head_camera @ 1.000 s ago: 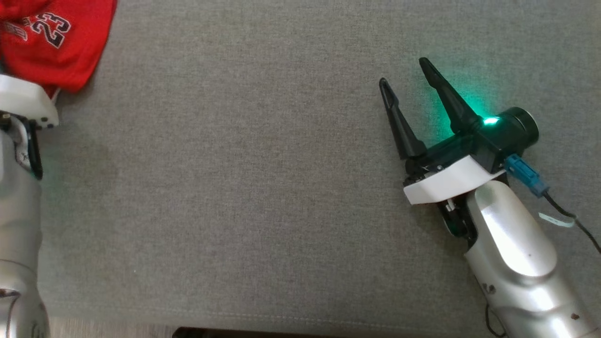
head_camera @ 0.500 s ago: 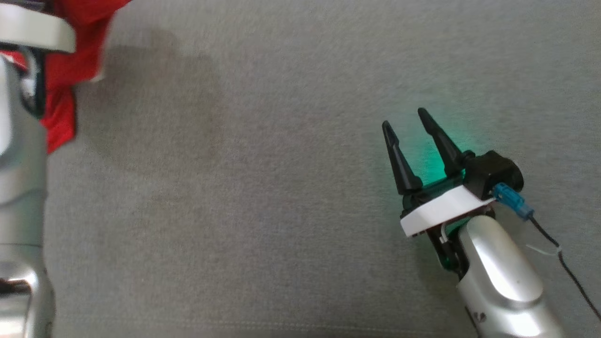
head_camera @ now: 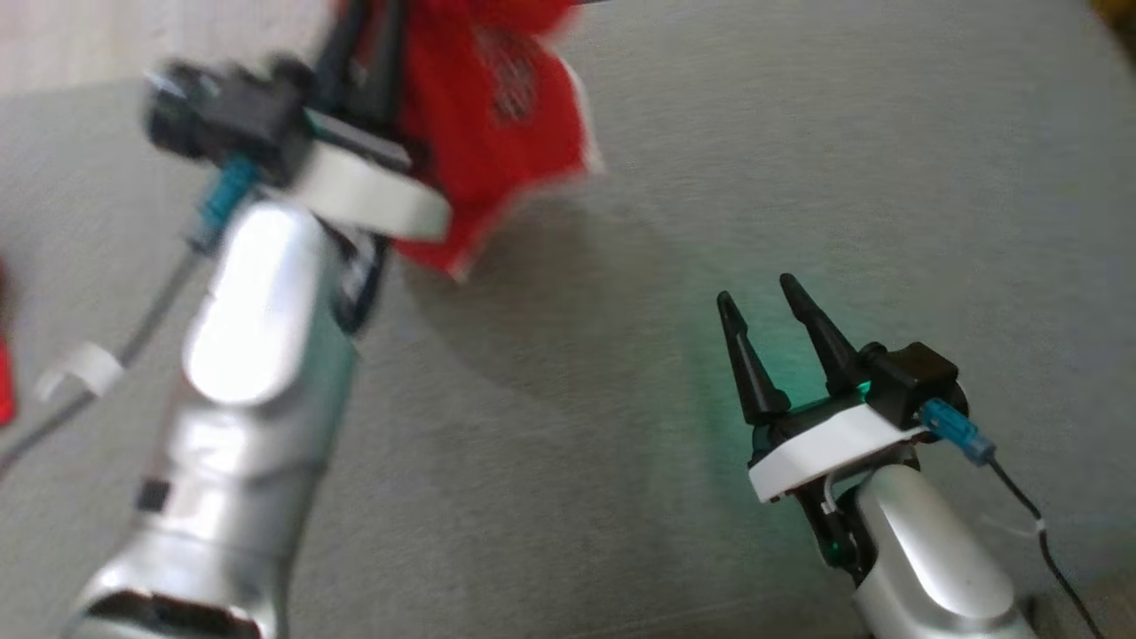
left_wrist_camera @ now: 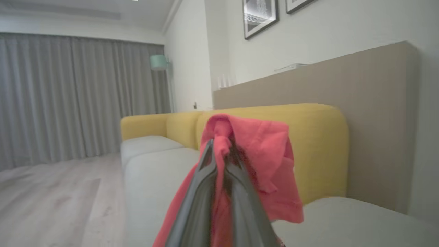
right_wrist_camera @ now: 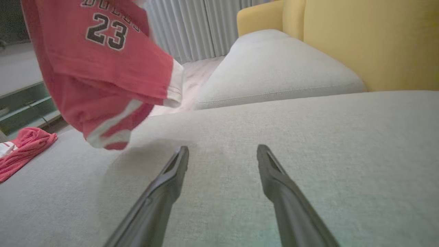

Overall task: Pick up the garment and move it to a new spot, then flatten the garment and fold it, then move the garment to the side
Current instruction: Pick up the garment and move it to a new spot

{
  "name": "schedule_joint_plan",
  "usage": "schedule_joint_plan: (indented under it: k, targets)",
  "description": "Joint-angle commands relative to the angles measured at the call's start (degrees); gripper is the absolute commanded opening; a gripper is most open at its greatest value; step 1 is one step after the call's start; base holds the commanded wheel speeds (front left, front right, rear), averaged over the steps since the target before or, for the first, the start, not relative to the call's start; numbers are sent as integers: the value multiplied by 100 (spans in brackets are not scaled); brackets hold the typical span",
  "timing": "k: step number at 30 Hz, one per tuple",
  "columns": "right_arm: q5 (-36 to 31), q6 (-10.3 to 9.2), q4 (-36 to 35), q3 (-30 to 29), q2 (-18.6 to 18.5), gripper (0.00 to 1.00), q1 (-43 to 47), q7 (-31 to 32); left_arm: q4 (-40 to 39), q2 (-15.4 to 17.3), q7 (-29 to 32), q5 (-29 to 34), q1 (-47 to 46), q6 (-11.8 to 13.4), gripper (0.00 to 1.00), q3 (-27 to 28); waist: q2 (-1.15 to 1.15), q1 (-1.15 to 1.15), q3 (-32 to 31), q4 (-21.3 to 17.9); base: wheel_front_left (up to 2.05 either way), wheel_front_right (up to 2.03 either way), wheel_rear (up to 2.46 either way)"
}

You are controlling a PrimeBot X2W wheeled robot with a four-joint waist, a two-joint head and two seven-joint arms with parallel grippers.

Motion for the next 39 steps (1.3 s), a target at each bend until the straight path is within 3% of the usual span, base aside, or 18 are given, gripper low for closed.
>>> schedule_joint_plan:
  k: [1, 6, 8, 14, 23, 32, 39]
  targets:
    - [89, 20, -171, 152, 98, 100, 1, -16, -200, 38, -22, -145, 69, -18, 0, 19, 0, 1, -241, -584, 0, 0, 0]
    - [200, 20, -155, 219, 99, 100, 46, -16, 24, -130, -22, -330, 637, -27, 0, -332, 0, 1, -239, -1004, 0, 0, 0]
    - [237, 20, -147, 202, 100, 100, 76, -16, 230, -170, -22, -408, 973, -28, 100, -446, 0, 1, -222, -1080, 0, 0, 0]
    - [258, 20, -138, 155, 100, 100, 109, -16, 365, -193, -22, -412, 1497, 172, 100, -338, 0, 1, -244, -967, 0, 0, 0]
    - [198, 20, -98, -94, 100, 100, 158, -16, -204, -186, -23, -353, 2744, 516, 100, 580, 0, 1, -498, -337, 0, 0, 0]
    - [63, 20, 117, -305, 100, 100, 443, -16, -799, -206, -23, -245, 4149, 522, 100, 1384, 0, 1, -861, 128, 0, 0, 0]
    - [-12, 20, 308, -359, 100, 100, 621, -16, -1023, -211, -23, -543, 4775, 618, 100, 1296, 0, 1, -966, 228, 0, 0, 0]
